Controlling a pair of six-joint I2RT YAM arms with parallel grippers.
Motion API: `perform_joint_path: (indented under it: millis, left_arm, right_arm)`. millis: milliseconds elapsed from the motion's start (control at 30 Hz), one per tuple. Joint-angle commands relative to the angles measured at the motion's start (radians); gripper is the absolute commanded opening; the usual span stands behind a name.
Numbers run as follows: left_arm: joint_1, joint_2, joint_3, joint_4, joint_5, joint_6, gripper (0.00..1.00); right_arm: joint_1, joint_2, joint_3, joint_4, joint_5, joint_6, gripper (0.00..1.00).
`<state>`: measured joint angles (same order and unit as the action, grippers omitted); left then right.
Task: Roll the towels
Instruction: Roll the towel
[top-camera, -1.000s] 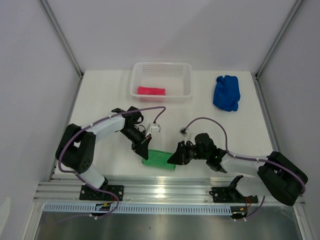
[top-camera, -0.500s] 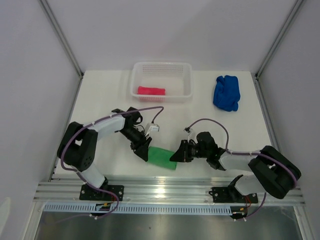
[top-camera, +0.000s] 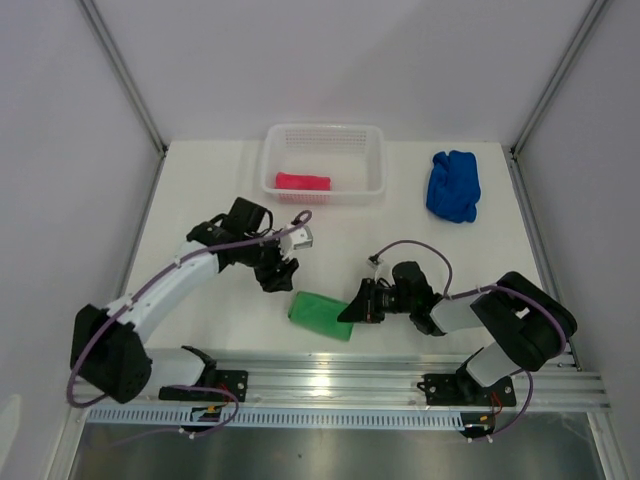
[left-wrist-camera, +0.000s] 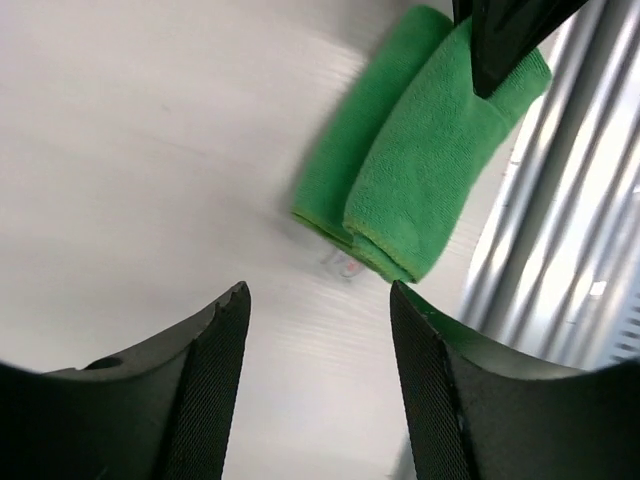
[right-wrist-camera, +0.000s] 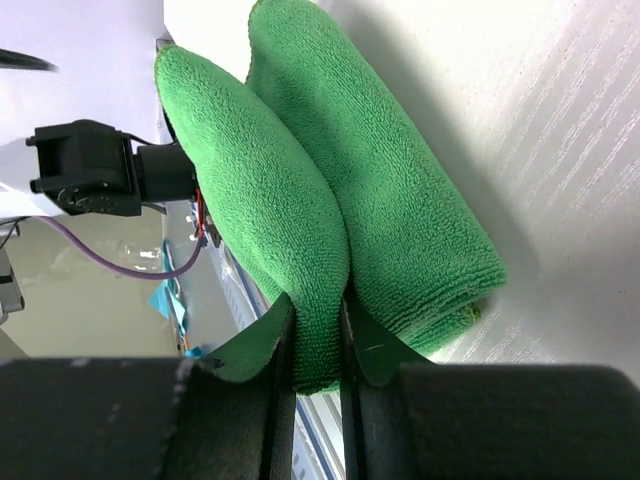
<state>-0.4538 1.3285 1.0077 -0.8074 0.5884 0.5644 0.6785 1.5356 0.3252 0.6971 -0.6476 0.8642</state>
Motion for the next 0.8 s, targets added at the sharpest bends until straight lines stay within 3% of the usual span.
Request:
perform_joint_path:
  millis: [0, 333, 633, 733, 767]
  left_arm:
    - [-0.109, -0.11, -0.04, 0.114, -0.143, 0.118, 0.62]
    - [-0.479, -0.104, -0.207, 0.37, -0.395, 0.239, 0.68]
    - [-0.569, -0.098, -0.281, 0.43, -0.449, 0.311, 0.7]
    - [-0.585, -0.088, -0.307, 0.473, -0.463, 0.336, 0.74]
    - [-0.586, -0.08, -0.316, 0.491, -0.461, 0.351, 0.79]
  right_arm:
    - [-0.007, -0.002, 0.034, -0.004, -0.001, -0.004, 0.0]
    - [-0.03, -0.002, 0.057, -0.015, 0.006, 0.035, 0.0]
    - [-0.062, -0.009, 0.066, -0.01, -0.02, 0.07, 0.0]
    - [-0.066, 0.0, 0.064, -0.004, -0.026, 0.068, 0.0]
    - [-0.065, 0.004, 0.063, -0.002, -0.029, 0.07, 0.0]
